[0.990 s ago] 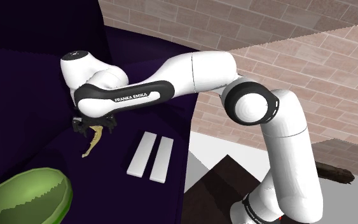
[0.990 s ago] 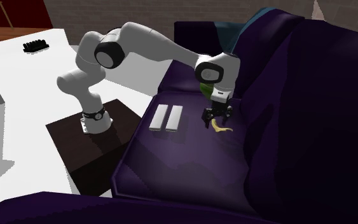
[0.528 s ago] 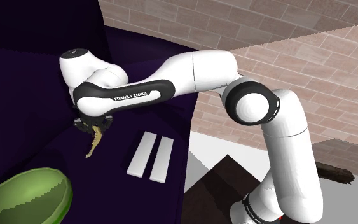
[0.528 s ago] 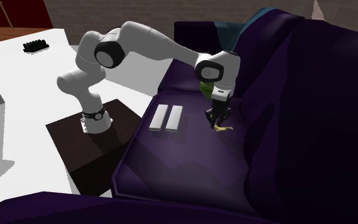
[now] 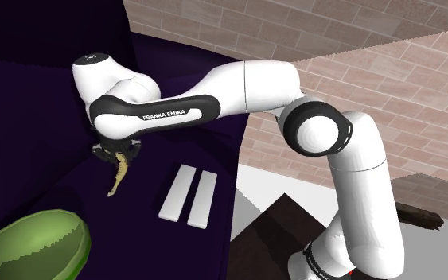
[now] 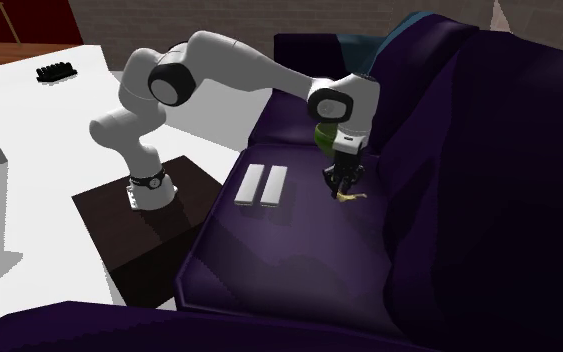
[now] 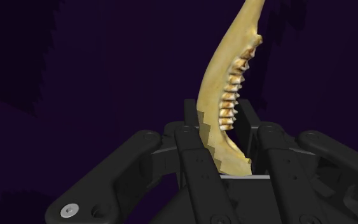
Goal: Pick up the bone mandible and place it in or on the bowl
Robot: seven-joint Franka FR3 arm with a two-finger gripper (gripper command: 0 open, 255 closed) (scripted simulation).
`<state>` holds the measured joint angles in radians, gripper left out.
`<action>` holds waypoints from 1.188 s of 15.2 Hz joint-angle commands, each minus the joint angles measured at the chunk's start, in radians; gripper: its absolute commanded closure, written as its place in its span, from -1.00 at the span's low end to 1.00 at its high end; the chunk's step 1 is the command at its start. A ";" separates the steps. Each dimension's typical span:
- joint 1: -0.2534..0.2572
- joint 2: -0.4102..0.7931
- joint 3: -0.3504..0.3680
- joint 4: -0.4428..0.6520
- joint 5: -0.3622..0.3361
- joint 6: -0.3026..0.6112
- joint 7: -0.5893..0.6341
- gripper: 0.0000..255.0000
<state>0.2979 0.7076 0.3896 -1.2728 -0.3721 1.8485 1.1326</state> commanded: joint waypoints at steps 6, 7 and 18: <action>0.002 -0.026 0.006 0.051 0.012 -0.074 -0.017 1.00; 0.003 -0.028 0.007 0.061 0.013 -0.086 -0.019 1.00; 0.025 -0.034 0.010 0.203 0.022 -0.227 -0.045 1.00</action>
<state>0.3185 0.6706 0.4003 -1.0902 -0.3504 1.6379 1.0895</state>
